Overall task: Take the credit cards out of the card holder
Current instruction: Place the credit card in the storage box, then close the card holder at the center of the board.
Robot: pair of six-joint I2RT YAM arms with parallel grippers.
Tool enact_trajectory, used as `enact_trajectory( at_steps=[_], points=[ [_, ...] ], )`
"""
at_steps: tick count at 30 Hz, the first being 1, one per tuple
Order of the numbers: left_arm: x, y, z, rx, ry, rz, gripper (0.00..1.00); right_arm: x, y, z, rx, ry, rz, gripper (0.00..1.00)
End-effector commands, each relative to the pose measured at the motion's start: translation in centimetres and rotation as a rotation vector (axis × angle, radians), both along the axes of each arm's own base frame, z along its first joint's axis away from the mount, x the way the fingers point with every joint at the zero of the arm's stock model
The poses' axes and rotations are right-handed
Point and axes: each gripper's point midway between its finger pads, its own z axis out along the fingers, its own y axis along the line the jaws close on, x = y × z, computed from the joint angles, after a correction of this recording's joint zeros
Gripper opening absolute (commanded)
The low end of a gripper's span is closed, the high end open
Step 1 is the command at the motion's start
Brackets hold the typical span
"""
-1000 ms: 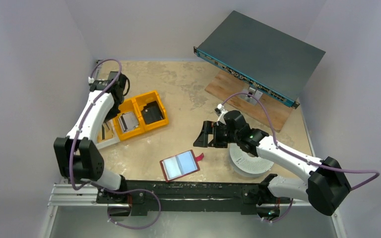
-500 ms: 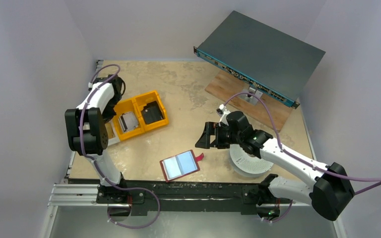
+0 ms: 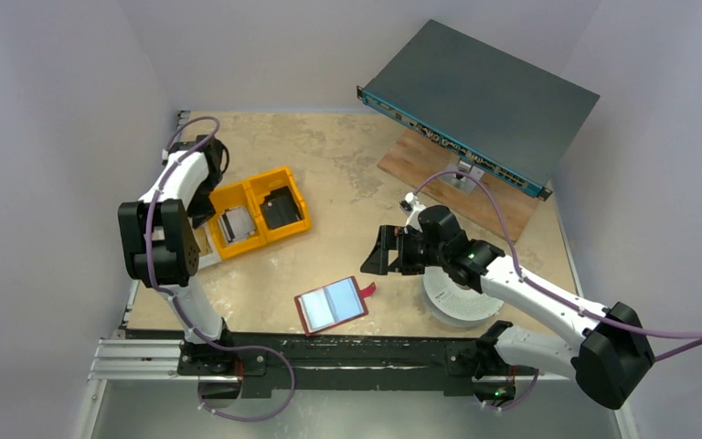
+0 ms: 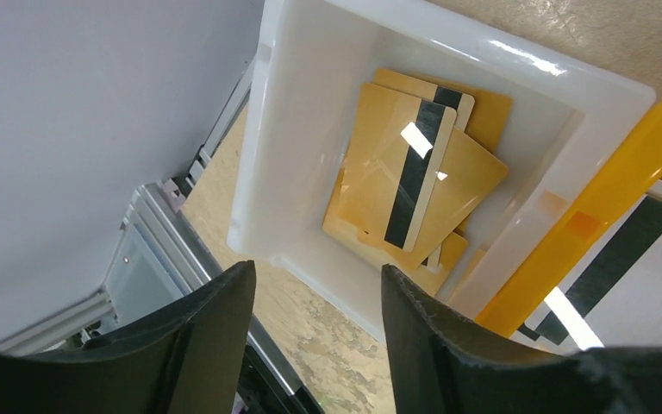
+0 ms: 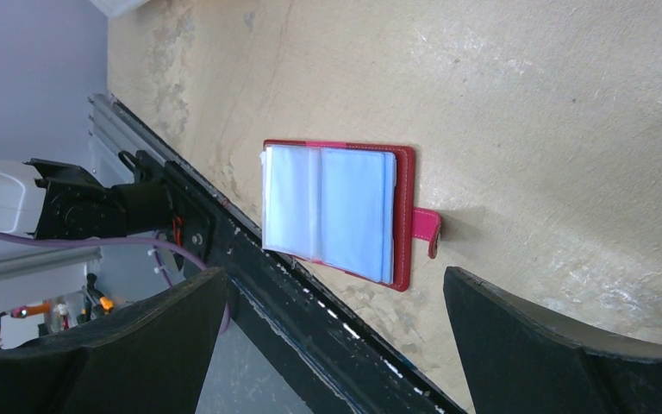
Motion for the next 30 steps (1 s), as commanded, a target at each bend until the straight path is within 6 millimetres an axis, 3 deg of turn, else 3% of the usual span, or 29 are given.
enact_trajectory(
  at_steps=[1, 4, 15, 19, 25, 30],
  points=[
    [0.7, 0.3, 2.9, 0.006, -0.096, -0.002, 0.66, 0.5, 0.0, 0.7, 0.002, -0.04, 0.0, 0.99],
    [0.5, 0.2, 3.8, 0.002, -0.12, -0.004, 0.85, 0.4, 0.1, 0.6, 0.002, -0.041, 0.002, 0.99],
    [-0.4, -0.2, 8.0, -0.01, -0.25, -0.02, 0.9, 0.5, 0.3, 0.5, 0.002, -0.036, 0.011, 0.99],
    [-0.8, -1.6, 9.5, -0.078, -0.335, -0.062, 0.9, 0.5, -0.2, -0.2, -0.016, -0.032, -0.009, 0.99],
    [-2.4, -7.7, 10.3, -0.254, -0.471, -0.263, 0.9, 1.1, -0.6, -1.0, -0.028, -0.032, -0.061, 0.99],
    [-5.3, -13.9, 8.0, -0.442, -0.473, -0.374, 0.9, 1.6, -0.6, -1.2, -0.05, -0.041, -0.066, 0.99]
  ],
)
